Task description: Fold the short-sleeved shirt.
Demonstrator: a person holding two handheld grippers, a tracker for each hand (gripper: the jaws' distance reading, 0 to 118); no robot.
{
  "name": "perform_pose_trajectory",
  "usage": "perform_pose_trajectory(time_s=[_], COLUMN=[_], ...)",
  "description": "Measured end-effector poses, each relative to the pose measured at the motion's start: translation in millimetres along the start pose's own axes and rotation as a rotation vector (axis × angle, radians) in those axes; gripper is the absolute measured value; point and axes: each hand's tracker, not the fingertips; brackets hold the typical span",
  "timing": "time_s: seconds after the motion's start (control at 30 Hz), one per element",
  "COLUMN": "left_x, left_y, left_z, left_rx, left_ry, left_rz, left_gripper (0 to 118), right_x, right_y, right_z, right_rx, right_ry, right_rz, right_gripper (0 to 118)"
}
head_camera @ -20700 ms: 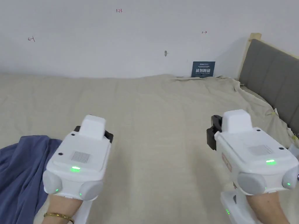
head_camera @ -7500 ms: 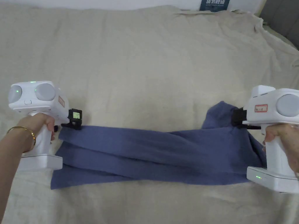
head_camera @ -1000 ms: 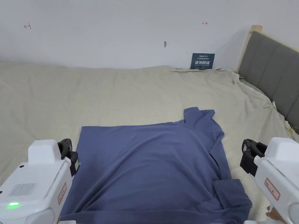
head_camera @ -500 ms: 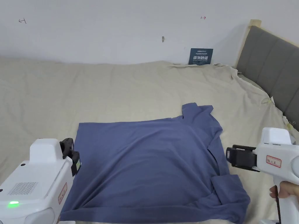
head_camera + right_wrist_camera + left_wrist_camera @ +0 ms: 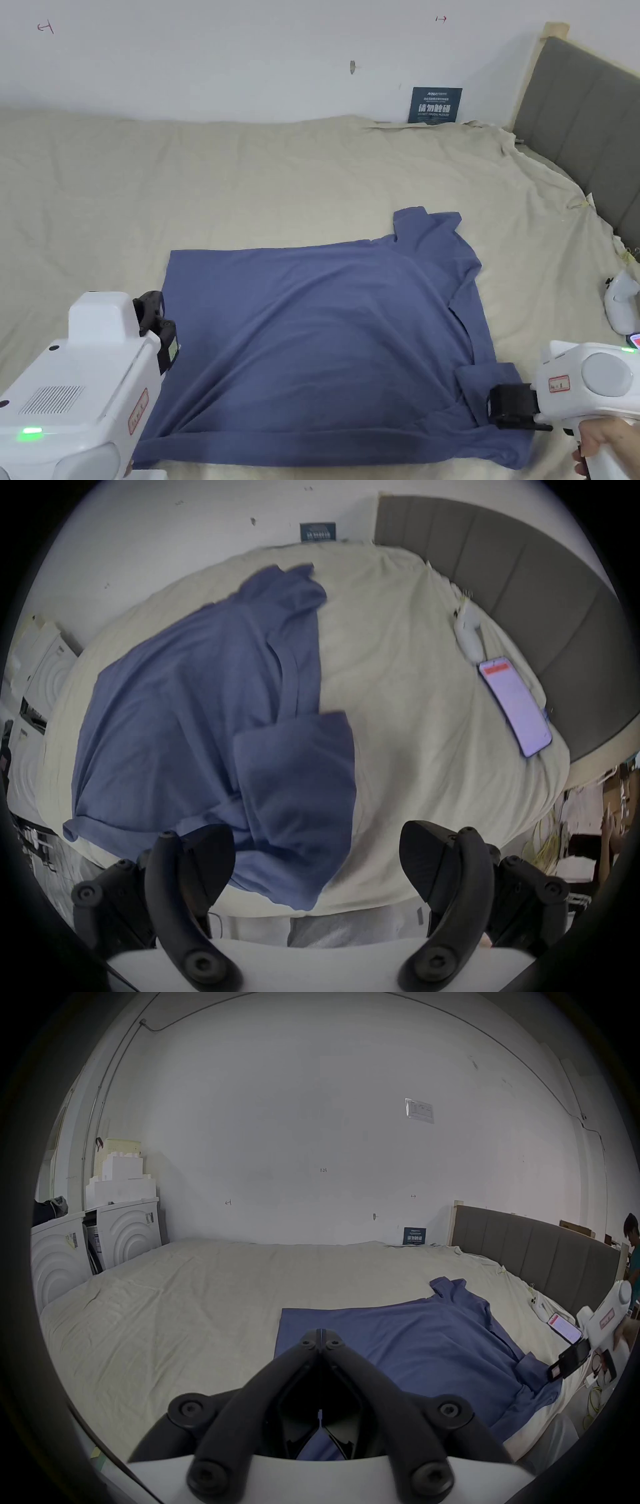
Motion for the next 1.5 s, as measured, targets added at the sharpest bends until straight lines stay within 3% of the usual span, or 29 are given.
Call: perform_pose_trajectory(time_s=[0.07, 0.13, 0.2, 0.27, 0.33, 0.37, 0.43, 0.47, 0.5, 0.57, 0.6, 0.63, 0.97, 1.17, 1.27, 1.37, 1.4, 1.5], left_x=[0.3, 1.4, 1.7, -0.4, -5.1, -8.5, -19.5, -27.1, -33.9, -47.7, -53.7, -57.9, -74.7, -60.4, -52.8, -50.4, -48.9, -44.7], left_y=[-1.3, -1.9, -3.1, -3.0, 0.7, 2.8, 8.0, 11.2, 14.4, 19.5, 20.7, 20.3, -47.6, -82.0, -88.7, -88.6, -89.4, -87.8], left_z=[-0.8, -0.4, -0.6, -0.9, -5.6, -8.1, -11.6, -13.5, -15.1, -20.3, -23.1, -25.5, -31.7, -30.9, -34.0, -38.6, -40.2, -40.4], left_rx=[-0.005, -0.012, -0.020, -0.037, -0.107, -0.133, -0.197, -0.233, -0.267, -0.353, -0.404, -0.445, -0.786, -0.825, -0.813, -0.825, -0.832, -0.843], left_ry=[-0.001, -0.002, -0.001, -0.011, -0.004, 0.001, -0.009, -0.016, -0.016, -0.015, -0.014, -0.010, 0.033, -0.005, -0.009, -0.083, -0.106, -0.074], left_rz=[-0.003, -0.005, -0.003, 0.000, 0.004, 0.004, 0.035, 0.062, 0.090, 0.116, 0.107, 0.089, -0.090, -0.145, -0.186, -0.125, -0.083, -0.126], left_gripper=[0, 0, 0, 0, 2, 8, 34, 53, 79, 108, 117, 118, 114, 90, 71, 16, 7, 0], right_x=[2.2, 3.9, 1.0, -1.8, -7.1, -8.0, -8.4, -8.2, -7.6, -6.3, -5.6, -5.3, -5.8, -6.8, -6.7, -5.3, -5.0, -5.4], right_y=[-4.3, -6.6, -11.3, -12.5, -13.2, -14.5, -16.8, -18.6, -20.1, -23.1, -24.6, -26.1, -31.7, -30.5, -30.4, -31.2, -31.5, -32.3], right_z=[-5.3, -9.5, -9.1, -8.3, -5.8, -3.9, 1.3, 4.8, 7.6, 13.2, 15.2, 16.4, 18.5, 17.6, 18.0, 16.2, 15.5, 15.1], right_rx=[-0.006, -0.002, 0.010, 0.018, 0.053, 0.058, 0.083, 0.101, 0.113, 0.127, 0.130, 0.133, 0.149, 0.144, 0.143, 0.139, 0.137, 0.136], right_ry=[0.006, 0.023, 0.090, 0.086, 0.054, 0.057, 0.069, 0.070, 0.070, 0.078, 0.083, 0.086, 0.089, 0.085, 0.085, 0.085, 0.085, 0.084], right_rz=[-0.016, -0.035, -0.074, -0.068, -0.002, -0.003, -0.005, -0.007, -0.008, -0.008, -0.009, -0.008, -0.024, -0.020, -0.021, -0.031, -0.034, -0.036], right_gripper=[77, 35, 8, 5, 5, 5, 5, 5, 5, 5, 5, 5, 5, 5, 5, 5, 5, 5])
